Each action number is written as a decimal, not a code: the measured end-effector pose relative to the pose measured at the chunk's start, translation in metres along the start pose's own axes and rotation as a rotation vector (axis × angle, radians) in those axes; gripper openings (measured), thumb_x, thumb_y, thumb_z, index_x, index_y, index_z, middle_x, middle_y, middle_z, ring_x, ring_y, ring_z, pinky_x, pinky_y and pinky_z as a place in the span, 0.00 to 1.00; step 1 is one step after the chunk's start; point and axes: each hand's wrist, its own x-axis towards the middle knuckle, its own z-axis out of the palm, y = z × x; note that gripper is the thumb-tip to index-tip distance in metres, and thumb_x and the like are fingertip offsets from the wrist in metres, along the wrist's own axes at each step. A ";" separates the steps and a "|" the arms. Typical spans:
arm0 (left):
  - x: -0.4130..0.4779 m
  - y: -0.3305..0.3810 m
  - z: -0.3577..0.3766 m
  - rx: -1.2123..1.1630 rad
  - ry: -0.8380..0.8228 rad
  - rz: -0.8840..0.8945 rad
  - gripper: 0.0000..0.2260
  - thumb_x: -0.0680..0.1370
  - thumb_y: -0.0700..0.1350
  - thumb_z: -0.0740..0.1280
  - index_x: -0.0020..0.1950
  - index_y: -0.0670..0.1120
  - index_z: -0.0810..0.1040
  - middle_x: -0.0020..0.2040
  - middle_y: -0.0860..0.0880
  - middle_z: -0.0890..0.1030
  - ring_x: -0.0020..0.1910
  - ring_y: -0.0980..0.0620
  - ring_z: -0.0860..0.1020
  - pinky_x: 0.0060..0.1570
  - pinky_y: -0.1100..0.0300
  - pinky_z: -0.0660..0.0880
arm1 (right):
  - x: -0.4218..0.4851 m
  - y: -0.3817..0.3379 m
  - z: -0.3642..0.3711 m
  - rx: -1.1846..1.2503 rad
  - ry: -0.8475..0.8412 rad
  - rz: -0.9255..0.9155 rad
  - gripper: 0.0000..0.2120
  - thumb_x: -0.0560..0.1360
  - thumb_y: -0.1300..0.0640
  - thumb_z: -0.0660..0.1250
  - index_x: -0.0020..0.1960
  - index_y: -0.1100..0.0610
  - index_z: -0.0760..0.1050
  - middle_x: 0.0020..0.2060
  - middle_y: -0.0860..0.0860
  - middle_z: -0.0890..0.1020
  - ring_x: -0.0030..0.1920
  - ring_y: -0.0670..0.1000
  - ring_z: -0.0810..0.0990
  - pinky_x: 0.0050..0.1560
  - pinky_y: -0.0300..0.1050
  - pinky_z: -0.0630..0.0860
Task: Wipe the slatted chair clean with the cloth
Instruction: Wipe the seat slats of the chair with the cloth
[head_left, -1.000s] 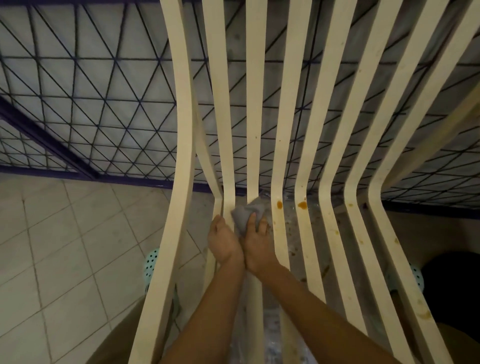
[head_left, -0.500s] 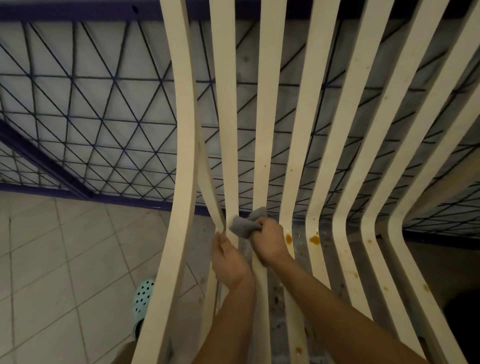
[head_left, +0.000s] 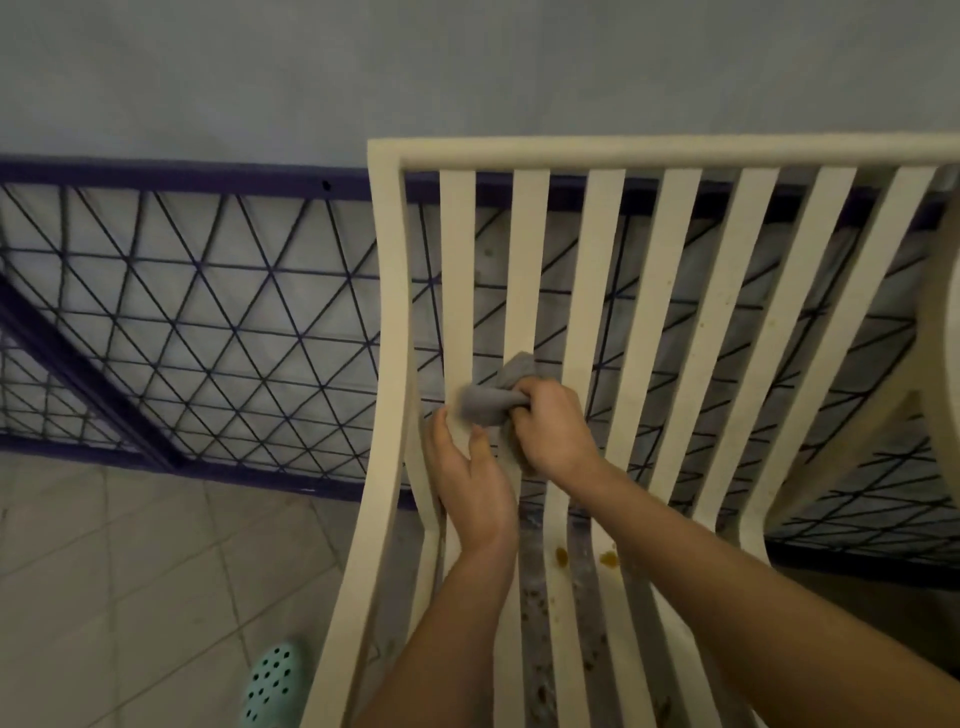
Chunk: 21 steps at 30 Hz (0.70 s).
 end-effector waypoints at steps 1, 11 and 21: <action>0.003 0.005 0.001 -0.005 0.005 -0.004 0.21 0.82 0.45 0.59 0.75 0.51 0.63 0.75 0.51 0.64 0.74 0.52 0.63 0.73 0.48 0.62 | 0.006 -0.006 -0.010 0.004 0.014 -0.028 0.09 0.75 0.69 0.59 0.49 0.66 0.78 0.47 0.61 0.81 0.48 0.59 0.78 0.41 0.39 0.68; 0.045 0.083 0.017 -0.137 -0.082 -0.050 0.20 0.84 0.51 0.55 0.72 0.44 0.70 0.71 0.46 0.72 0.70 0.47 0.69 0.71 0.55 0.62 | 0.073 -0.074 -0.105 0.196 0.207 -0.167 0.07 0.79 0.64 0.60 0.47 0.58 0.77 0.39 0.48 0.78 0.41 0.45 0.77 0.37 0.32 0.71; 0.056 0.085 0.016 -0.209 -0.119 -0.182 0.30 0.77 0.59 0.56 0.70 0.39 0.71 0.68 0.35 0.72 0.68 0.35 0.70 0.70 0.39 0.64 | 0.055 -0.043 -0.044 0.476 0.336 -0.174 0.05 0.80 0.62 0.60 0.48 0.55 0.73 0.46 0.55 0.77 0.46 0.49 0.77 0.47 0.40 0.75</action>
